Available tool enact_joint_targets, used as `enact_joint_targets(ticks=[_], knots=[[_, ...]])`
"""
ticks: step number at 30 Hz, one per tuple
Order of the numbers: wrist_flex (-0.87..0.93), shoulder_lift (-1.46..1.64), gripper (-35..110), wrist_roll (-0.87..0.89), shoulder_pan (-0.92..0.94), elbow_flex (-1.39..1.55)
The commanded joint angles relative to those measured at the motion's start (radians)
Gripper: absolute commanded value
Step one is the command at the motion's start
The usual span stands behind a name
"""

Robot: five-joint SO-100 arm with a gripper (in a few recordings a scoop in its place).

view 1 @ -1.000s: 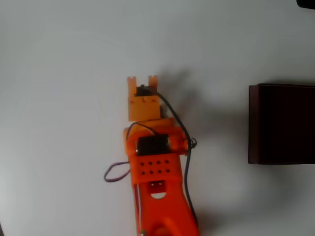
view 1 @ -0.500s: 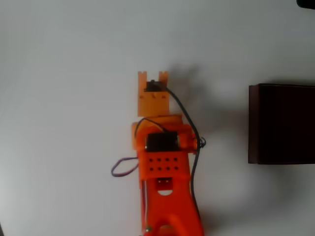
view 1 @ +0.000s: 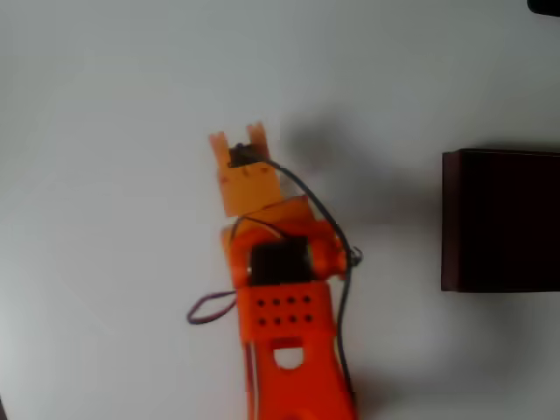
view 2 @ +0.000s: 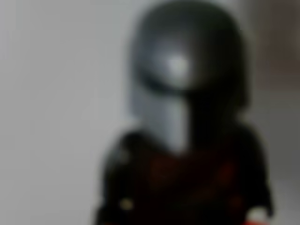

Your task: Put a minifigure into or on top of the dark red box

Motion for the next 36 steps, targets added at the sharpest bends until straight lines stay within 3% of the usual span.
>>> enact_joint_targets(ticks=[1,8,13,17,28,36], knots=[[0.149,0.166,0,-0.216,0.141,-0.120],[0.242,0.229,0,-0.568,0.445,-0.278],[0.121,0.195,0,-0.634,0.629,-0.253],[0.078,-0.009,0,-0.672,0.715,-0.364],[0.018,-0.413,4,-0.713,0.759,-0.563],[0.091,-0.373,19,-0.758,0.727,-0.581]])
